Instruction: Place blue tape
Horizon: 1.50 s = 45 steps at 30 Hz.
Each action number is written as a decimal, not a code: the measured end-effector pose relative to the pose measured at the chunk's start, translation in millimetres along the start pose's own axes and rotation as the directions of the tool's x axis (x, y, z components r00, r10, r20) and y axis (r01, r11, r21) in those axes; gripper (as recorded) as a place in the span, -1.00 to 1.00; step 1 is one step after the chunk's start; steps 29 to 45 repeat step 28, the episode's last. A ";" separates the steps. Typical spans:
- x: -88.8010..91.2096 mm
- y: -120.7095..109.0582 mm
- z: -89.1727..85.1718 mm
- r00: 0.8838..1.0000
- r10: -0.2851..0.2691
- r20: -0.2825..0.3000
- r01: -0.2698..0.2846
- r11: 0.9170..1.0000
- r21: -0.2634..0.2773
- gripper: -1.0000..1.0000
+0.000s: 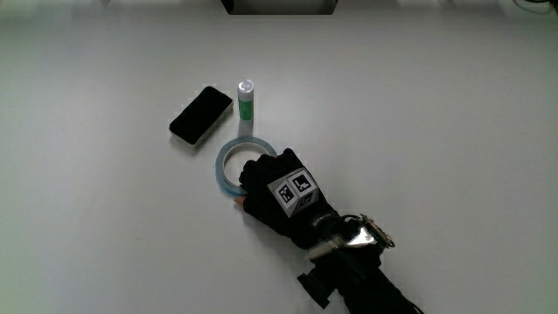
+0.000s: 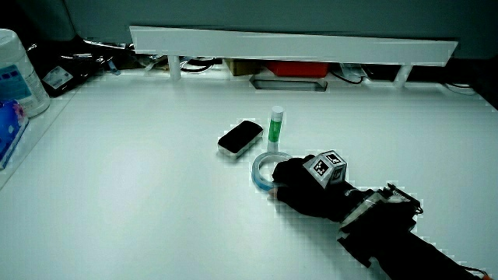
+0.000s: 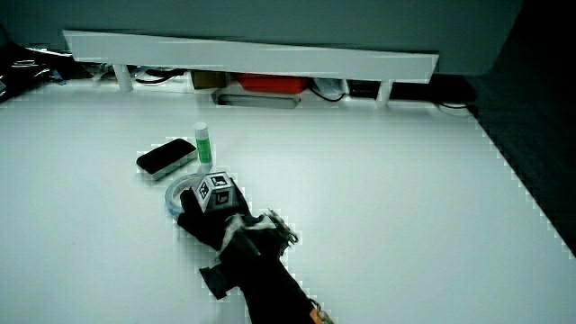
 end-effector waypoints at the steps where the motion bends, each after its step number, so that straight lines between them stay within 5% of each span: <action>1: 0.4 -0.8 1.4 1.000 0.002 -0.016 -0.002 1.000 0.006 -0.32; 8: 0.8 -10.5 30.5 0.995 -0.005 -0.104 0.003 1.000 -0.022 -0.64; 10: -4.4 -17.9 46.7 0.991 -0.011 -0.131 0.002 0.998 -0.067 -0.73; 16: -12.1 -46.5 71.4 0.994 0.003 -0.109 -0.018 0.991 -0.133 -1.00; 20: -22.8 -67.0 88.2 0.995 0.006 -0.099 -0.026 0.980 -0.196 -1.00; 28: -38.9 -101.8 105.2 0.996 0.011 -0.087 -0.036 0.956 -0.290 -1.00; 45: -38.9 -101.8 105.2 0.996 0.011 -0.087 -0.036 0.956 -0.290 -1.00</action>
